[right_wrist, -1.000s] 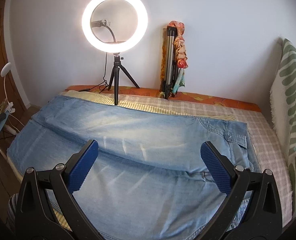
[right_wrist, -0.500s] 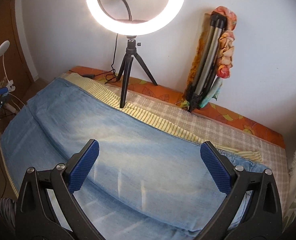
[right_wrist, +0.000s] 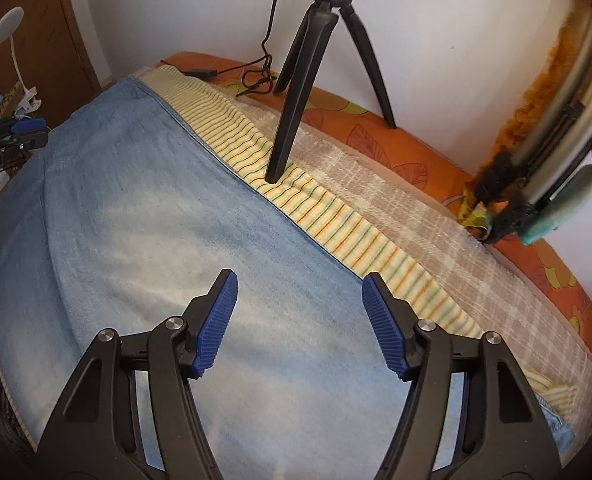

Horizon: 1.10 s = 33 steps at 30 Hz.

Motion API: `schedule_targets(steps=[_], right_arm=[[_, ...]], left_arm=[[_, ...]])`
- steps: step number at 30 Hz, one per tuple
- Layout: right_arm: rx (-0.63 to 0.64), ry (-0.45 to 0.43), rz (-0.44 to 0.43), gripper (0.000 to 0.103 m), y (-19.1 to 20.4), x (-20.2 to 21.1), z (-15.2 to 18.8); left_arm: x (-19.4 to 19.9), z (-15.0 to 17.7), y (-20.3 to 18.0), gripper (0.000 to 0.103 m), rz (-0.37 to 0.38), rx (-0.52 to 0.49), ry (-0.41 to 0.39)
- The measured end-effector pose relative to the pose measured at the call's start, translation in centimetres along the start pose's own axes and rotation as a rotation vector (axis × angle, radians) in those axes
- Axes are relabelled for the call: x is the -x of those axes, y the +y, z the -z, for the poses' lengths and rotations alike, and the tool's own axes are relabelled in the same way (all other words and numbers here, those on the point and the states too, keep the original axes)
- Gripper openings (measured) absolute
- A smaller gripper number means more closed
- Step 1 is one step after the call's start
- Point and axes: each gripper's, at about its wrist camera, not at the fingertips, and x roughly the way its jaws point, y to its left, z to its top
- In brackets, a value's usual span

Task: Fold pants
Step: 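Move both tools over the jeans and close the right tool on the side seam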

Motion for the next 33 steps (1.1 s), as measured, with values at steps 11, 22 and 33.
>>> schedule_targets(steps=[11,22,33], right_arm=[[0.036,0.054,-0.034,0.063,-1.1,-5.5,-1.6],[0.063,0.05,-0.063,0.044,-0.7,-5.7,-1.3],[0.108,0.011,0.03,0.006,1.2,-2.6,-1.0]], left_arm=[[-5.5,0.2,0.6,0.039,0.026,0.012,0.075],[-7.0,0.5,1.3,0.039,0.035,0.048,0.087],[-5.3,-1.4,4.2,0.055,0.079,0.185,0.086]])
